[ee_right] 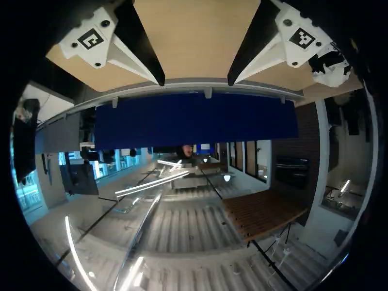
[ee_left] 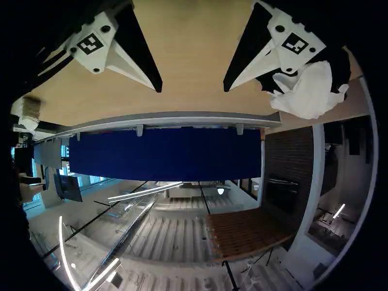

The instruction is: Fold towel

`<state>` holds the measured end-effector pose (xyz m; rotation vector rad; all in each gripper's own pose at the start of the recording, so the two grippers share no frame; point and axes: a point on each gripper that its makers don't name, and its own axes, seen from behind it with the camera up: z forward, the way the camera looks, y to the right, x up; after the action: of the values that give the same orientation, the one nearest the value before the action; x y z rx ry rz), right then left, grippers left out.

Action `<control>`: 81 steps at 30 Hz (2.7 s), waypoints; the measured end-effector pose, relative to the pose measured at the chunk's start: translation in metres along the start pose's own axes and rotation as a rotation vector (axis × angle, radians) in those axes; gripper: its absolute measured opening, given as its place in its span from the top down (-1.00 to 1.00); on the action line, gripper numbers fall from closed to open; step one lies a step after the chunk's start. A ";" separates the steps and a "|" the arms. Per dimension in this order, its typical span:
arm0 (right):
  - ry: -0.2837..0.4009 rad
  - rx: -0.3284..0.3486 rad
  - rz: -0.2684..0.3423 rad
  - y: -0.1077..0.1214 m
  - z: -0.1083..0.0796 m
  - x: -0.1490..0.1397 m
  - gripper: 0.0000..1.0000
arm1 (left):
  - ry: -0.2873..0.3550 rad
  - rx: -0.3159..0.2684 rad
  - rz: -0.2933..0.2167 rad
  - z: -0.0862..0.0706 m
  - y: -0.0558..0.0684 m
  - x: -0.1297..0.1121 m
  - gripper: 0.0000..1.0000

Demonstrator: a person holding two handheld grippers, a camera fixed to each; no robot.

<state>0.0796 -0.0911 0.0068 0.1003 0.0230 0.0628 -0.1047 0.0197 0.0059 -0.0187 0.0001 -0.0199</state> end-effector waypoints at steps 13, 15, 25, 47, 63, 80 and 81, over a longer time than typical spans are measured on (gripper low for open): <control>0.020 -0.040 -0.037 0.033 0.000 0.018 -1.00 | -0.001 0.000 0.000 0.000 0.000 0.000 -0.87; 0.025 -0.040 -0.038 0.035 0.002 0.019 -1.00 | -0.001 0.000 0.001 0.000 0.000 0.000 -0.87; 0.005 -0.053 -0.043 0.052 0.005 -0.014 -1.00 | -0.001 0.000 0.000 0.001 0.000 0.000 -0.86; -0.018 -0.086 0.011 0.099 -0.013 -0.138 -1.00 | -0.001 0.000 0.001 0.002 0.000 -0.001 -0.87; -0.023 -0.077 0.042 0.105 -0.008 -0.162 -1.00 | -0.001 0.000 0.001 0.002 -0.001 -0.002 -0.87; -0.014 -0.089 0.027 0.109 -0.012 -0.164 -1.00 | 0.000 0.000 0.001 0.002 -0.001 -0.001 -0.87; -0.013 -0.089 0.024 0.109 -0.012 -0.164 -1.00 | 0.000 0.000 0.001 0.002 -0.001 -0.001 -0.87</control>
<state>-0.0909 0.0078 0.0086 0.0117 0.0055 0.0870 -0.1054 0.0189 0.0082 -0.0186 -0.0003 -0.0191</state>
